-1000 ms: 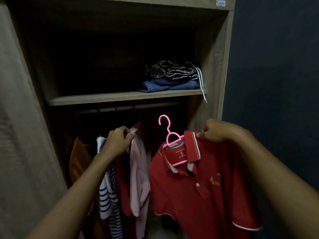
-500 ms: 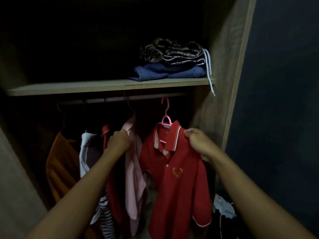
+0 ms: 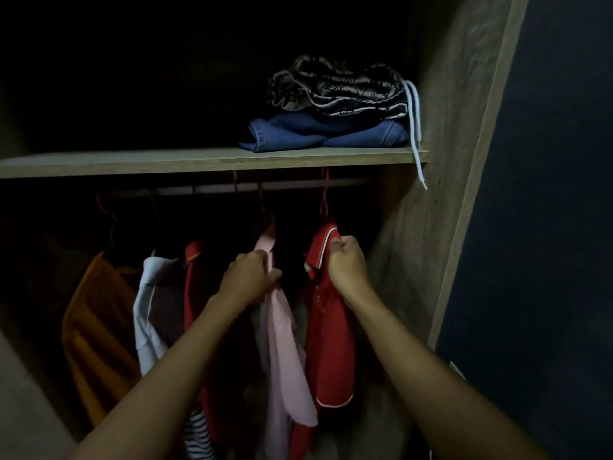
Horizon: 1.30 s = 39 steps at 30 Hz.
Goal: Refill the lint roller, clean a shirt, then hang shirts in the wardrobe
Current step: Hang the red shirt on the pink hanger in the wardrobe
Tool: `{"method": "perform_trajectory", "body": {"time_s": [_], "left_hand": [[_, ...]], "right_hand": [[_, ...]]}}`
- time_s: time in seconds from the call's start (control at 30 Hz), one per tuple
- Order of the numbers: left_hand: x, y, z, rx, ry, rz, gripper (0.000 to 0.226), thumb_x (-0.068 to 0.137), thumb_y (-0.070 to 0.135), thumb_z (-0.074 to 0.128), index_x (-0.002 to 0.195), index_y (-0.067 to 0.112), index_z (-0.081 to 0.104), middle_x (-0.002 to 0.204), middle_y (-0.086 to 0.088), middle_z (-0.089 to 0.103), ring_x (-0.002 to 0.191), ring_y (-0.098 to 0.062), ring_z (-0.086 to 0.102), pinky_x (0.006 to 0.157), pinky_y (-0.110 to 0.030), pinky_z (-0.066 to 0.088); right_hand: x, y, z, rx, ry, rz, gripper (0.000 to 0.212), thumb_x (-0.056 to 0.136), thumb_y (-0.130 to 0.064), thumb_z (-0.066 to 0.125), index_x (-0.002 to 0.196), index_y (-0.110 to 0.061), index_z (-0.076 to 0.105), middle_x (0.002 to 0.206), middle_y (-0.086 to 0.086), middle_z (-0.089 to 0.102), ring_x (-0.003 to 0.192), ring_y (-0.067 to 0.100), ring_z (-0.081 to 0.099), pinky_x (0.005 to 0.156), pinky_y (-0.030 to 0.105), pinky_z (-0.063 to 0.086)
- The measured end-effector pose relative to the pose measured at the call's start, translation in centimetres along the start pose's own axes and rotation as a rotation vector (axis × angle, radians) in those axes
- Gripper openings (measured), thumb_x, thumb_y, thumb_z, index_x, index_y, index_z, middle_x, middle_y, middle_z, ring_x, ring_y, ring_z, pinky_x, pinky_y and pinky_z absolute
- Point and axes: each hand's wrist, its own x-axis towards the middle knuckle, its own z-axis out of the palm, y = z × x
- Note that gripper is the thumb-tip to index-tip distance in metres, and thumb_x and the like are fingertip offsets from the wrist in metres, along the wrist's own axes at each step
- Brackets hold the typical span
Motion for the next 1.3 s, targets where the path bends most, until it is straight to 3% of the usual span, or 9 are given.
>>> {"method": "perform_trajectory", "body": {"time_s": [0.07, 0.17, 0.23, 0.47, 0.7, 0.83, 0.93, 1.1, 1.3], "left_hand": [[0.1, 0.2, 0.1, -0.023, 0.000, 0.007, 0.030, 0.086, 0.040, 0.069, 0.086, 0.014, 0.054, 0.096, -0.017, 0.066, 0.094, -0.035, 0.063, 0.075, -0.037, 0.049], [0.1, 0.7, 0.1, -0.039, 0.004, 0.018, 0.029, 0.086, 0.039, 0.069, 0.083, 0.017, 0.051, 0.093, -0.014, 0.065, 0.088, -0.032, 0.063, 0.070, -0.034, 0.046], [-0.1, 0.8, 0.2, -0.048, 0.006, 0.032, 0.027, 0.086, 0.038, 0.069, 0.084, 0.016, 0.053, 0.092, -0.013, 0.066, 0.087, -0.031, 0.064, 0.070, -0.034, 0.048], [-0.8, 0.5, -0.1, -0.077, -0.011, 0.028, 0.030, 0.088, 0.039, 0.064, 0.097, 0.012, 0.057, 0.099, -0.018, 0.065, 0.092, -0.037, 0.063, 0.076, -0.040, 0.053], [-1.4, 0.4, -0.5, -0.017, -0.010, 0.058, 0.027, 0.092, 0.039, 0.060, 0.087, 0.016, 0.047, 0.096, -0.018, 0.063, 0.089, -0.039, 0.060, 0.074, -0.041, 0.049], [-2.0, 0.0, -0.9, -0.025, 0.021, 0.075, 0.029, 0.090, 0.042, 0.061, 0.082, 0.018, 0.048, 0.086, -0.013, 0.062, 0.083, -0.036, 0.062, 0.068, -0.040, 0.048], [-3.2, -0.5, -2.0, -0.095, 0.125, 0.110, 0.025, 0.090, 0.044, 0.063, 0.089, 0.020, 0.056, 0.085, -0.004, 0.066, 0.081, -0.027, 0.064, 0.072, -0.041, 0.054], [-6.4, -3.0, -5.4, -0.156, 0.473, 0.218, 0.025, 0.095, 0.036, 0.063, 0.112, 0.017, 0.064, 0.106, -0.001, 0.067, 0.102, -0.020, 0.059, 0.085, -0.036, 0.050], [-12.0, -8.3, -10.0, -0.031, 0.893, 0.266, 0.015, 0.095, 0.014, 0.065, 0.102, 0.002, 0.070, 0.102, -0.012, 0.067, 0.101, -0.027, 0.058, 0.088, -0.033, 0.046]], "right_hand": [[0.5, 0.0, 0.3, -0.020, 0.004, 0.007, 0.028, 0.105, -0.019, 0.040, 0.113, 0.002, 0.057, 0.109, 0.019, 0.066, 0.085, 0.022, 0.058, 0.064, 0.021, 0.034], [1.2, 0.6, 0.6, -0.044, -0.017, 0.020, 0.029, 0.106, -0.016, 0.039, 0.116, 0.005, 0.055, 0.105, 0.017, 0.061, 0.068, 0.016, 0.053, 0.046, 0.014, 0.033], [1.4, 1.4, 0.9, -0.064, -0.031, 0.026, 0.029, 0.106, -0.018, 0.039, 0.117, 0.004, 0.055, 0.106, 0.015, 0.062, 0.075, 0.022, 0.058, 0.046, 0.014, 0.034], [1.5, 3.2, 1.3, -0.089, -0.050, 0.053, 0.031, 0.105, -0.024, 0.039, 0.118, -0.002, 0.055, 0.116, 0.021, 0.066, 0.107, 0.034, 0.063, 0.078, 0.028, 0.041], [1.6, 4.8, 1.0, -0.091, -0.050, 0.031, 0.027, 0.099, -0.032, 0.055, 0.113, -0.008, 0.058, 0.108, 0.015, 0.068, 0.101, 0.032, 0.064, 0.086, 0.032, 0.047], [0.1, 4.8, 1.2, -0.025, 0.057, -0.111, 0.016, 0.095, -0.030, 0.060, 0.103, -0.021, 0.050, 0.105, 0.012, 0.059, 0.098, 0.031, 0.061, 0.092, 0.043, 0.050], [-1.8, 3.5, 1.6, 0.023, 0.075, -0.288, 0.012, 0.094, -0.024, 0.061, 0.098, -0.022, 0.051, 0.102, 0.008, 0.057, 0.089, 0.023, 0.060, 0.084, 0.034, 0.050], [-6.2, 2.1, 3.7, 0.100, -0.124, -0.413, 0.009, 0.097, -0.021, 0.060, 0.090, -0.017, 0.057, 0.082, 0.000, 0.060, 0.069, 0.003, 0.053, 0.063, 0.013, 0.043], [-12.8, 3.9, 11.2, 0.146, -0.477, -0.311, 0.028, 0.099, -0.032, 0.055, 0.076, -0.017, 0.055, 0.059, 0.008, 0.056, 0.052, 0.019, 0.051, 0.053, 0.044, 0.045]]}}
